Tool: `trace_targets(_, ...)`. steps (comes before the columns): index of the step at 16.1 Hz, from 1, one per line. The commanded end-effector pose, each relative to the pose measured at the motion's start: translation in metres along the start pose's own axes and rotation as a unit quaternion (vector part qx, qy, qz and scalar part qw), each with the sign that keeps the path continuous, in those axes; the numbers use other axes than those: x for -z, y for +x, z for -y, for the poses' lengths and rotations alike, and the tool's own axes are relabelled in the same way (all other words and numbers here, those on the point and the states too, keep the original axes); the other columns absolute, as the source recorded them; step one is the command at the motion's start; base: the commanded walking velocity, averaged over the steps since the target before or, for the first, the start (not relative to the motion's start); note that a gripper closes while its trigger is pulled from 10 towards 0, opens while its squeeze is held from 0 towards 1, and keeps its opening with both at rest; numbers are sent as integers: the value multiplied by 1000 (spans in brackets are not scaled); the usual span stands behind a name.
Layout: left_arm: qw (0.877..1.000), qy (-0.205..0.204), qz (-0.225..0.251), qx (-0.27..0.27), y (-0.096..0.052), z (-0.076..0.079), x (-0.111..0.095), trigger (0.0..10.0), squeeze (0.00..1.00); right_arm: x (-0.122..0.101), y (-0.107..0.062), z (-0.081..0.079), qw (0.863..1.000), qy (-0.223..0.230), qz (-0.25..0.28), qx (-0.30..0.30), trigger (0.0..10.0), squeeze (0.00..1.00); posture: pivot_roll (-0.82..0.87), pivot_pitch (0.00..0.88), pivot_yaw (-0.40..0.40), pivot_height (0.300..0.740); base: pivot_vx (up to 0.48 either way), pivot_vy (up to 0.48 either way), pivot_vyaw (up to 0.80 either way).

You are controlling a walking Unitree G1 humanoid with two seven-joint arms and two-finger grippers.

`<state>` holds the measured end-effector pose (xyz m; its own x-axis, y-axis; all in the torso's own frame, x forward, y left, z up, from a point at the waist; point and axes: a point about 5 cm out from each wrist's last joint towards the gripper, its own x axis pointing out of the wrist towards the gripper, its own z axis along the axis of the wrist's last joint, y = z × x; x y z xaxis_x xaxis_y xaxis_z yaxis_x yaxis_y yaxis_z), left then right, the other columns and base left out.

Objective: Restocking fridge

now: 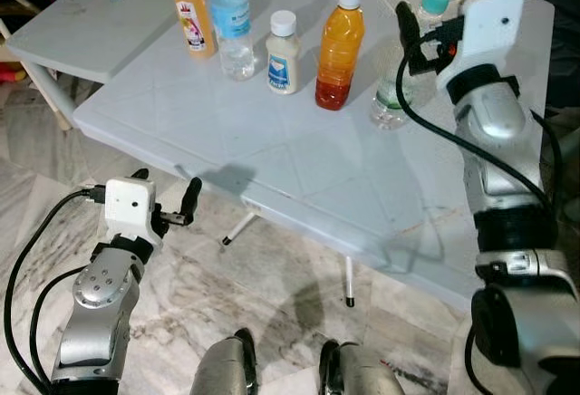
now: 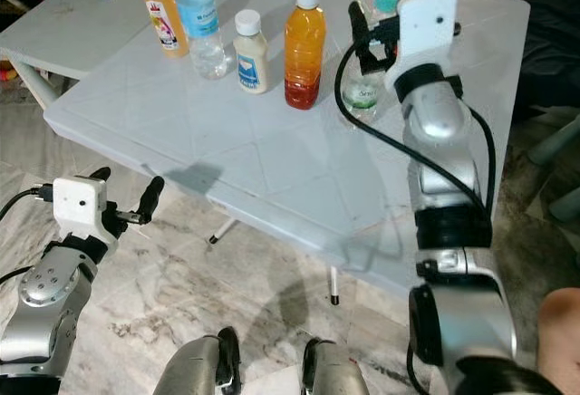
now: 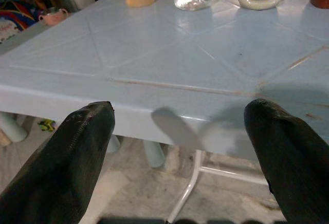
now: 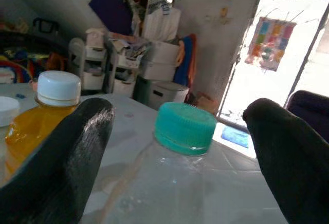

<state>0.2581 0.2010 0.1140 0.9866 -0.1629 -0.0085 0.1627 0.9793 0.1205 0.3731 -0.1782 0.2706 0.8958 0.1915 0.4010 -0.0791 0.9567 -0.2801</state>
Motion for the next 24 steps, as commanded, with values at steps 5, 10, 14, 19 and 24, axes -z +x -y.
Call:
trace_targets(5,1000,14,-9,8,-3,-1,1,10000,0,1,18,0,999,20,-13,-28,0,0,9,186,51,740,0,0,0)
trace_targets(10,1000,16,-10,12,-3,0,0,10000,0,5,24,-2,998,42,-40,-40,588,0,12,189,51,740,0,0,0)
trace_targets(14,1000,19,-15,18,-3,1,1,10000,0,7,21,-5,997,3,-49,-54,1059,0,10,191,57,740,0,0,0)
trace_targets(19,999,18,-32,20,-2,5,7,10000,0,10,13,1,996,-22,-74,-41,0,0,1,194,59,740,0,0,0)
trace_targets(24,999,26,-46,9,2,9,11,10000,0,26,-12,-11,991,36,-129,-27,0,0,-12,189,67,740,0,0,0)
